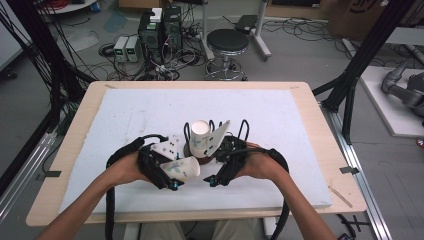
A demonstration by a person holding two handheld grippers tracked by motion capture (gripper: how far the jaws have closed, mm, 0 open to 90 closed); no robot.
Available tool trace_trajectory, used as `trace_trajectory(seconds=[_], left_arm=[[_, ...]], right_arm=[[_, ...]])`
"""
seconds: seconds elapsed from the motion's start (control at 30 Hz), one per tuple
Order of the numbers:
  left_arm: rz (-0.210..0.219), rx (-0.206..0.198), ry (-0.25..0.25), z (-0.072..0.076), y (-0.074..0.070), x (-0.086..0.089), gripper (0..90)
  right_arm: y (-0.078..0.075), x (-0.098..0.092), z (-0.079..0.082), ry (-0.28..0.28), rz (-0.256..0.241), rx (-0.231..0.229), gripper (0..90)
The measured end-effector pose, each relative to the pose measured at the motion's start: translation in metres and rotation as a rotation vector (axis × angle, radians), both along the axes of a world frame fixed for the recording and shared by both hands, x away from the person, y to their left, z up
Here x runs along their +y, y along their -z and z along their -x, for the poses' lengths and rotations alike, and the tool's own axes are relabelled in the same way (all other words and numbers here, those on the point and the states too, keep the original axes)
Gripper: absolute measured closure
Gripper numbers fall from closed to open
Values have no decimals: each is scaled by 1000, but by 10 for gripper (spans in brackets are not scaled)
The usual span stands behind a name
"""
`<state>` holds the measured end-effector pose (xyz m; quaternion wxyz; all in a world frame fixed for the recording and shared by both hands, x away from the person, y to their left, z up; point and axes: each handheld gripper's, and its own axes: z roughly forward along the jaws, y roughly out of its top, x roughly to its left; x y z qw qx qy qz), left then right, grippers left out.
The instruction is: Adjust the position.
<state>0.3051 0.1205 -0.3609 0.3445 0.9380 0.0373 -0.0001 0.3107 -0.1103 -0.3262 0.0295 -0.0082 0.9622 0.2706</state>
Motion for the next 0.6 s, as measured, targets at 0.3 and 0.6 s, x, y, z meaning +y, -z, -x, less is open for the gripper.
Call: trace_trajectory(seconds=[0.3, 0.6], left_arm=[[-18, -8, 20, 1, -2, -15, 305], [-19, -13, 35, 1, -2, -23, 305]], right_arm=[[2, 11, 0, -10, 42, 3, 198], [3, 15, -1, -23, 35, 7, 199]])
